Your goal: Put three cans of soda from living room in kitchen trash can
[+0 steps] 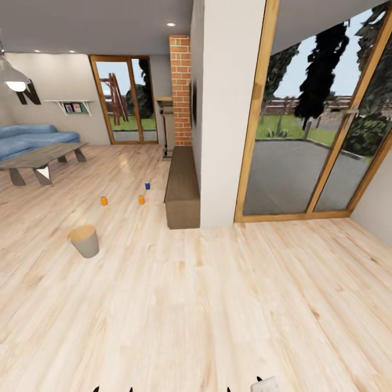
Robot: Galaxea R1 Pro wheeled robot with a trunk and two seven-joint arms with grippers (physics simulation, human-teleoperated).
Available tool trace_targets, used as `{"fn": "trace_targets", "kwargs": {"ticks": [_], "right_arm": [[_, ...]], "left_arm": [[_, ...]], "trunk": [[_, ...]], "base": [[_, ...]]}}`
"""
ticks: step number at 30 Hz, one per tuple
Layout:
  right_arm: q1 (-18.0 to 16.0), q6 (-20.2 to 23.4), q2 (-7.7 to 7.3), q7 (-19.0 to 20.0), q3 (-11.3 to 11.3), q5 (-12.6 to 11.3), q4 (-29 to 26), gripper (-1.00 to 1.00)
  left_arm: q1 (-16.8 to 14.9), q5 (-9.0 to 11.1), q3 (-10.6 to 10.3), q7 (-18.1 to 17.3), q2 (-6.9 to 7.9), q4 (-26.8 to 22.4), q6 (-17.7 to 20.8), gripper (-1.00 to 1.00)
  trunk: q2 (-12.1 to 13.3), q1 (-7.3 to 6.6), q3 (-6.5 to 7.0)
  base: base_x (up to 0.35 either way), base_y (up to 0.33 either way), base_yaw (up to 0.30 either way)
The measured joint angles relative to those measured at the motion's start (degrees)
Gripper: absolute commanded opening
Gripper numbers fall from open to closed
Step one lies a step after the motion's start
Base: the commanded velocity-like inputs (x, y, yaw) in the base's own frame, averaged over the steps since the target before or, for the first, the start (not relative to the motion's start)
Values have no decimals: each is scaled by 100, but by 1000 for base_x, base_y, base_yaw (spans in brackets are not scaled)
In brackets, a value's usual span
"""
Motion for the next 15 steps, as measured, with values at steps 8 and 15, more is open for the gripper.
{"fn": "trace_targets", "kwargs": {"ticks": [8, 15], "right_arm": [[-13, 4, -14, 1, -20, -8, 0, 100], [-276, 101, -42, 32, -31, -7, -168, 100]], "left_arm": [[-15, 48, 52, -49, -3, -29, 44, 100], [-321, 66, 80, -32, -8, -207, 372, 100]], "trunk": [[0, 0, -26], [0, 0, -42]], "base": [[-90, 122, 168], [-11, 22, 56]]}}
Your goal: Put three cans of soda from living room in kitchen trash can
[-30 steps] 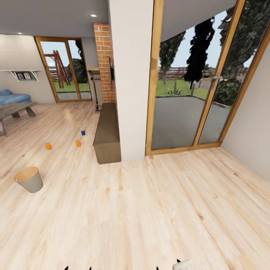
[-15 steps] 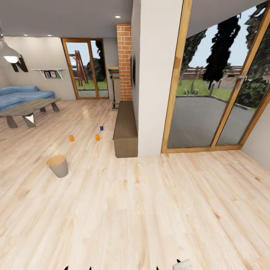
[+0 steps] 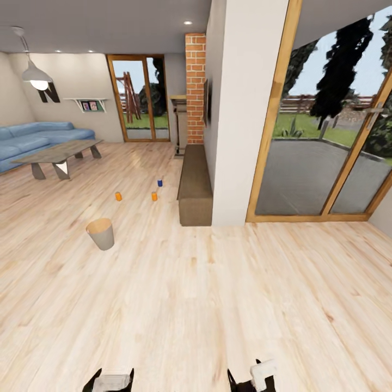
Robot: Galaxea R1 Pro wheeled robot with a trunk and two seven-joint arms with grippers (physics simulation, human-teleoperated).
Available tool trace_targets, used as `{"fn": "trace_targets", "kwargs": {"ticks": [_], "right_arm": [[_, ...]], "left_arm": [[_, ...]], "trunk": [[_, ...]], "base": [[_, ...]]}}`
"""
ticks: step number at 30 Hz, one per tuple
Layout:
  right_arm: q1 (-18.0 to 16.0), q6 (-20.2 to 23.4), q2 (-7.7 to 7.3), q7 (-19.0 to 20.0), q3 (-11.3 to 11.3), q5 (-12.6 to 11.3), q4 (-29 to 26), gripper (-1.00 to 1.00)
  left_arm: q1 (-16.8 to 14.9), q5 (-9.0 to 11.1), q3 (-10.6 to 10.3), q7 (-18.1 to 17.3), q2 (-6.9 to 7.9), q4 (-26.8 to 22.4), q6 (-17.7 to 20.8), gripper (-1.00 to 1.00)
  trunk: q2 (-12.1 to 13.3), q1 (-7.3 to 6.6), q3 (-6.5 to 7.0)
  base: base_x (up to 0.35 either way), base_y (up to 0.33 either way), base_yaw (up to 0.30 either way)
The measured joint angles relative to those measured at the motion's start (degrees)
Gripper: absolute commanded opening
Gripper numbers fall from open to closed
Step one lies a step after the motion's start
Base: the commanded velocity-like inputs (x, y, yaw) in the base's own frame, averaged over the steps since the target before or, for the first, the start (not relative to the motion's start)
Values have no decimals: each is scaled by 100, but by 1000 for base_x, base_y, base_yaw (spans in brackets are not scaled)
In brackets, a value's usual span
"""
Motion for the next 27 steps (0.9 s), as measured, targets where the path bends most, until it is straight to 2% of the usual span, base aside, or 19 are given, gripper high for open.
{"fn": "trace_targets", "kwargs": {"ticks": [2, 5, 7, 10, 17, 24, 27], "right_arm": [[-316, 219, -18, 22, 2, 9, -56, 100], [-695, 522, -37, 52, -7, 3, -76, 100], [-959, 668, -45, 101, -18, -16, -83, 100], [-1163, 751, -39, 183, -21, -27, -119, 100], [-1374, 1062, -46, 345, -28, -34, -497, 100], [-1405, 1138, -53, 470, -50, -12, -546, 100], [-1409, 1145, -54, 491, -50, 8, -508, 100]], "left_arm": [[-376, -12, -1, -10, 5, 3, 297, 100], [-704, -21, 3, -7, 13, 22, 440, 100], [-848, -25, 5, 0, 19, 28, 495, 100], [-990, -34, 6, 3, 22, 31, 534, 100], [-1458, -33, 19, 13, 43, 90, 849, 100], [-1602, 118, 32, 6, 70, 448, 810, 100], [-1618, 206, 148, 1, 99, 510, 730, 100]], "trunk": [[0, 0, 0], [0, 0, -1], [0, 0, -1], [0, 0, -2], [0, 0, -2], [0, 0, -3], [0, 0, -3]], "base": [[-2, 4, 9], [-1, 2, 5], [0, 1, 2], [0, 0, 1], [0, 4, 0], [0, 143, 0], [0, 258, 0]]}}
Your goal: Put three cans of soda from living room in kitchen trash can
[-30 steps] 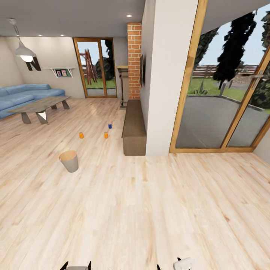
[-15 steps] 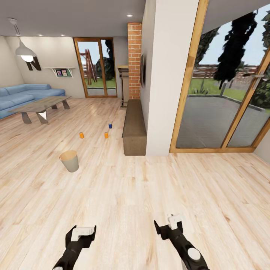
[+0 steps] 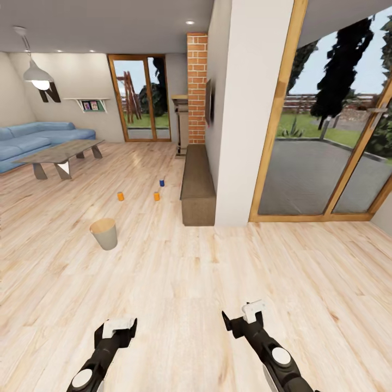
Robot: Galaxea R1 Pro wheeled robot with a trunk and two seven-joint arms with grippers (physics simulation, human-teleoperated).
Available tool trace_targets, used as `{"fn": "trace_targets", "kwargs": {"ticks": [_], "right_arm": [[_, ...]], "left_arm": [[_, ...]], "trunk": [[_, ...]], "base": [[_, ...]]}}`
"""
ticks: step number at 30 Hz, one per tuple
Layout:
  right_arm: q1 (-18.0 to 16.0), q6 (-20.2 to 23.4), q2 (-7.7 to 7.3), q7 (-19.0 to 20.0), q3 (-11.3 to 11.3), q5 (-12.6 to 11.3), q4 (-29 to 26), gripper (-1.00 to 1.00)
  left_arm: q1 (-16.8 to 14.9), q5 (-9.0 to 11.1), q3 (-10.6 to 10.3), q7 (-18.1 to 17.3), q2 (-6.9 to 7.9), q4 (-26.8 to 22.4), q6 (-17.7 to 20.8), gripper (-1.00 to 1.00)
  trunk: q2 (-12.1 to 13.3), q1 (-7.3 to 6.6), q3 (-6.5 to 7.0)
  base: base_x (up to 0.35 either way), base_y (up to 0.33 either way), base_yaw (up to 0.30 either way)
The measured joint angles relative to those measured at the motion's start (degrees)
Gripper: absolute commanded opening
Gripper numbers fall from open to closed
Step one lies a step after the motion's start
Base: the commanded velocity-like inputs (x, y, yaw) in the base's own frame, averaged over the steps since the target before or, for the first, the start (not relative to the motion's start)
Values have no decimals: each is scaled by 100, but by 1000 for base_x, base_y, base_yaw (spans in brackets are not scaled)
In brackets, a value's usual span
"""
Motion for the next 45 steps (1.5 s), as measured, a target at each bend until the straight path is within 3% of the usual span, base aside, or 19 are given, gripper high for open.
{"fn": "trace_targets", "kwargs": {"ticks": [1, 3, 8, 27, 45], "right_arm": [[-1, 0, 0, 3, 5, 5, 3, 100], [-2, -3, -1, 12, 46, 18, 6, 100], [-2, -13, -2, 21, 68, 29, 12, 100], [-3, -16, 44, 1, 97, 25, 46, 100], [-2, -22, 41, -37, 302, 17, 67, 100]], "left_arm": [[-1, 28, 83, -7, 12, 7, -14, 100], [-4, 110, 479, -29, 44, 21, -56, 100], [-4, 145, 670, -43, 55, 24, -73, 100], [-5, 128, 719, -39, 58, 31, -253, 100], [-5, 63, 694, -38, 58, 41, -262, 100]], "trunk": [[0, 0, 0], [0, 0, 0], [0, 0, -2], [0, 0, -110], [0, 0, -233]], "base": [[0, 274, 0], [0, 282, 0], [0, 286, 4], [13, 90, 131], [294, 1, 147]]}}
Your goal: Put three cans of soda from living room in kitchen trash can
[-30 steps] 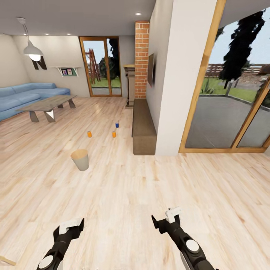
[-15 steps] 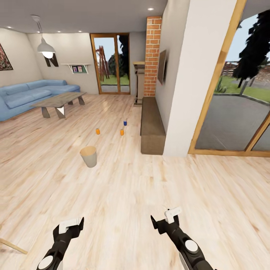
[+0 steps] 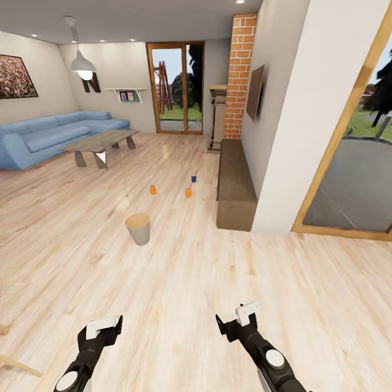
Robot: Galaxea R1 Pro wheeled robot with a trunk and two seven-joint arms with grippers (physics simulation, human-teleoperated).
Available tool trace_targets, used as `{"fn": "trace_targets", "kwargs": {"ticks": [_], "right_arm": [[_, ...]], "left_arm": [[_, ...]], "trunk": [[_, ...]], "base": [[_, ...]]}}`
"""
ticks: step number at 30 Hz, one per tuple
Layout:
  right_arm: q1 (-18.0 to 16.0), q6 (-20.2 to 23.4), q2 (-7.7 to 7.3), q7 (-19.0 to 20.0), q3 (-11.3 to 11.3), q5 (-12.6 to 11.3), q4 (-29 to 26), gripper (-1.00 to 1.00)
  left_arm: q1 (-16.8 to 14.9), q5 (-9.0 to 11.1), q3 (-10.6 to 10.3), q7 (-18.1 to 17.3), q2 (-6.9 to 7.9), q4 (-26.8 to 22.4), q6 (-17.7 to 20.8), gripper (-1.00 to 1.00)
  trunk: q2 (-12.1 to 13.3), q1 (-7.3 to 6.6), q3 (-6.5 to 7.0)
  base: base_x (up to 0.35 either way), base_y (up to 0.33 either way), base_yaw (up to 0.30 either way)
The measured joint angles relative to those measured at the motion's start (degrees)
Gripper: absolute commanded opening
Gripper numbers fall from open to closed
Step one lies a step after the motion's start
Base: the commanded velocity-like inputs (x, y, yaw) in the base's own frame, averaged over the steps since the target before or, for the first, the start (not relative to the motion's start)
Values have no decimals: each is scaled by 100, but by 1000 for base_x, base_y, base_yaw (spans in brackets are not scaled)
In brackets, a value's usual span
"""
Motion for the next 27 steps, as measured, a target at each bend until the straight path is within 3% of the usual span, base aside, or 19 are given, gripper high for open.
{"fn": "trace_targets", "kwargs": {"ticks": [12, 27], "right_arm": [[0, 5, 13, -10, 7, 0, 19, 100], [0, -37, 29, -19, 7, 0, 19, 100]], "left_arm": [[0, -1, -1, 0, 0, 34, -5, 100], [0, -9, -1, 0, -6, 76, -8, 100]], "trunk": [[0, 0, -89], [0, 0, -99]], "base": [[322, 0, 97], [313, 0, 6]]}}
